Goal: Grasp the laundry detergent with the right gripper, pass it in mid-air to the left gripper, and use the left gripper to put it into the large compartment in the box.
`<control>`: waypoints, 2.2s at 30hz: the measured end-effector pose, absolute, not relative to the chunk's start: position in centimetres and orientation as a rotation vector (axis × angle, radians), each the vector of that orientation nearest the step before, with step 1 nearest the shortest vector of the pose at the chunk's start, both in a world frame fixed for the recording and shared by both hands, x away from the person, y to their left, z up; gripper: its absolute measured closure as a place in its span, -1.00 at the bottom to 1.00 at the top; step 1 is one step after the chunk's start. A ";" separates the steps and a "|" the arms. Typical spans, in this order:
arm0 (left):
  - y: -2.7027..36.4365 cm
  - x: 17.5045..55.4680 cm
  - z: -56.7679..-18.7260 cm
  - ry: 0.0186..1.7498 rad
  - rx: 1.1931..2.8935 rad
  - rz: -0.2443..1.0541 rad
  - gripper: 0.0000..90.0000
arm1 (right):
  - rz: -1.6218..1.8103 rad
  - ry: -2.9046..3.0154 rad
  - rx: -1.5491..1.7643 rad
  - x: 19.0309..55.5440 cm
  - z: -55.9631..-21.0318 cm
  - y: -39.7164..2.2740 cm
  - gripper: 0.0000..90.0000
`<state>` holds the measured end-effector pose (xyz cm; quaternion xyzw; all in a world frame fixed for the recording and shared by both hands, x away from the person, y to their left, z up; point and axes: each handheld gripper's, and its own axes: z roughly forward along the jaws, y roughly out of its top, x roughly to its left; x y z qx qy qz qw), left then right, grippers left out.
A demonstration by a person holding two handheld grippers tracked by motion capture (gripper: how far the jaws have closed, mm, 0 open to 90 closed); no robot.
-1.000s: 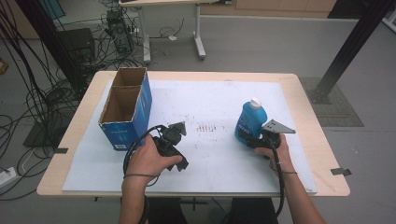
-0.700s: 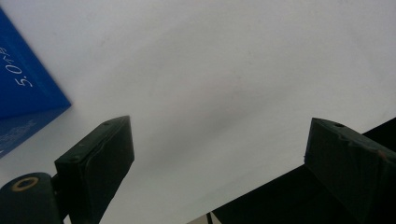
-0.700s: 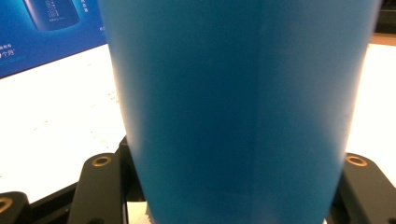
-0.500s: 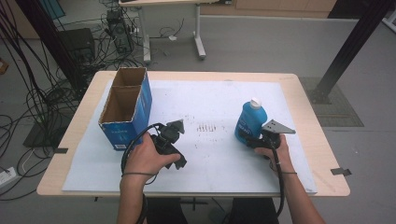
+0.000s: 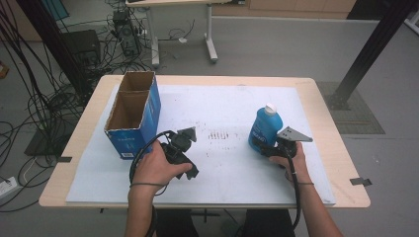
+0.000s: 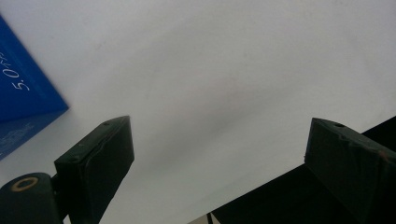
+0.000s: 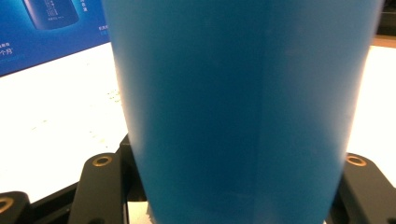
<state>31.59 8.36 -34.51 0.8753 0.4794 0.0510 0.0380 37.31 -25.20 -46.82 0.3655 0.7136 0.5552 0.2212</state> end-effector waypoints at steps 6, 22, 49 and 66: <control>8.5 31.9 -34.0 1.437 2.699 0.173 -0.81 | 1.532 1.979 1.001 37.4 -46.7 -25.3 -0.12; 8.7 32.7 -31.8 1.366 2.742 0.222 -0.82 | 1.556 2.010 0.992 37.2 -46.4 -25.4 -0.12; 7.7 33.3 -26.3 1.046 2.853 0.311 -0.82 | 1.684 2.220 0.715 36.7 -41.8 -23.3 -0.11; 6.6 32.7 -23.0 0.864 2.880 0.325 -0.82 | 1.788 2.335 0.538 36.0 -38.8 -20.2 -0.11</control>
